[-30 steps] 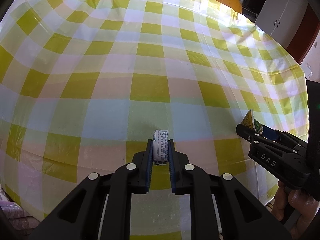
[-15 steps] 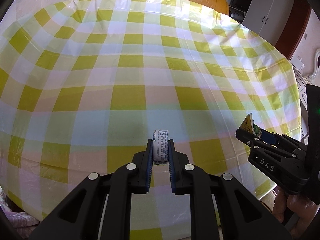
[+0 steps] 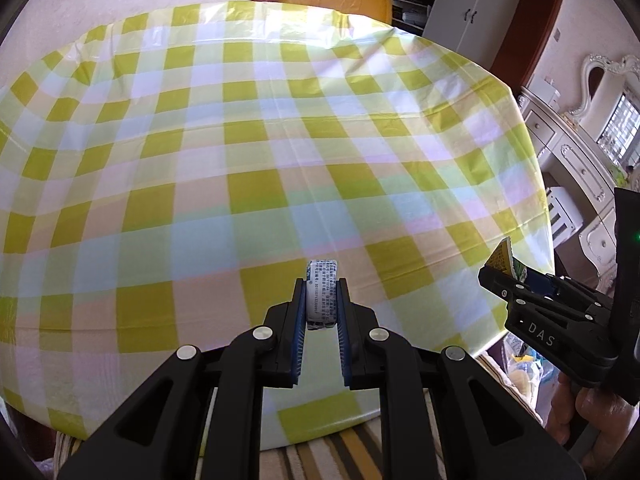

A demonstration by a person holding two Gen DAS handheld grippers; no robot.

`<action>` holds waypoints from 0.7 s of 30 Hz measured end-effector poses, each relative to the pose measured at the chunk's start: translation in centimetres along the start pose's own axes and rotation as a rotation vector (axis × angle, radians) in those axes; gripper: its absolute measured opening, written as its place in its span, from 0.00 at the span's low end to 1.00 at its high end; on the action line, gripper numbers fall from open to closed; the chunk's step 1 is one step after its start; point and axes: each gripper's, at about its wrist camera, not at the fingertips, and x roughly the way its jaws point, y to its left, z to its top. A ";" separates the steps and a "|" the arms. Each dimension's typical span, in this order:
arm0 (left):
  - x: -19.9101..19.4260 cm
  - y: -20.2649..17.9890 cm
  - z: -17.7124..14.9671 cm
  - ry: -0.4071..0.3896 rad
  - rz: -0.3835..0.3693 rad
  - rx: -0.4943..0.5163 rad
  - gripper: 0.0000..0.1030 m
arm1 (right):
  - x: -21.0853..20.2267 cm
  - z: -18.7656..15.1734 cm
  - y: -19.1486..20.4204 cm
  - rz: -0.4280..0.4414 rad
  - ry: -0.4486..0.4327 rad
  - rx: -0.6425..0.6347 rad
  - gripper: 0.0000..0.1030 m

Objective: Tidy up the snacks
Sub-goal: 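Carry both snacks over the white box and open both grippers to drop them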

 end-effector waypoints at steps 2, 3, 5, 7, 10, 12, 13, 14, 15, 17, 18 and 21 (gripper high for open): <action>-0.1 -1.7 -0.2 0.002 -0.023 0.026 0.14 | -0.6 -0.6 -1.6 -0.018 -0.002 0.021 0.39; -0.1 -2.5 -0.3 0.004 -0.034 0.040 0.14 | -0.9 -0.9 -2.4 -0.029 -0.004 0.030 0.39; -0.1 -4.3 -0.5 0.008 -0.060 0.067 0.14 | -1.5 -1.5 -3.9 -0.052 -0.005 0.045 0.39; 0.0 -6.0 -0.8 0.022 -0.104 0.087 0.14 | -2.1 -2.3 -5.4 -0.079 -0.006 0.059 0.39; 0.4 -8.6 -1.4 0.059 -0.183 0.105 0.14 | -2.7 -3.6 -7.7 -0.119 0.000 0.089 0.39; 0.7 -10.4 -1.8 0.088 -0.232 0.116 0.14 | -3.0 -4.5 -9.3 -0.138 0.007 0.111 0.39; 0.8 -11.4 -2.1 0.098 -0.246 0.130 0.14 | -3.2 -4.9 -10.0 -0.148 0.010 0.123 0.39; 1.0 -12.3 -2.4 0.110 -0.263 0.144 0.14 | -3.4 -5.4 -10.7 -0.158 0.012 0.134 0.39; 1.1 -13.3 -2.6 0.124 -0.286 0.154 0.14 | -3.6 -5.8 -11.4 -0.168 0.014 0.145 0.39; 1.3 -15.3 -3.2 0.146 -0.313 0.180 0.14 | -4.1 -6.6 -12.8 -0.188 0.016 0.164 0.39; 1.5 -16.2 -3.5 0.159 -0.331 0.189 0.14 | -4.4 -7.0 -13.5 -0.198 0.016 0.174 0.39; 1.9 -18.5 -4.5 0.199 -0.379 0.204 0.14 | -5.4 -7.9 -15.3 -0.225 0.012 0.202 0.39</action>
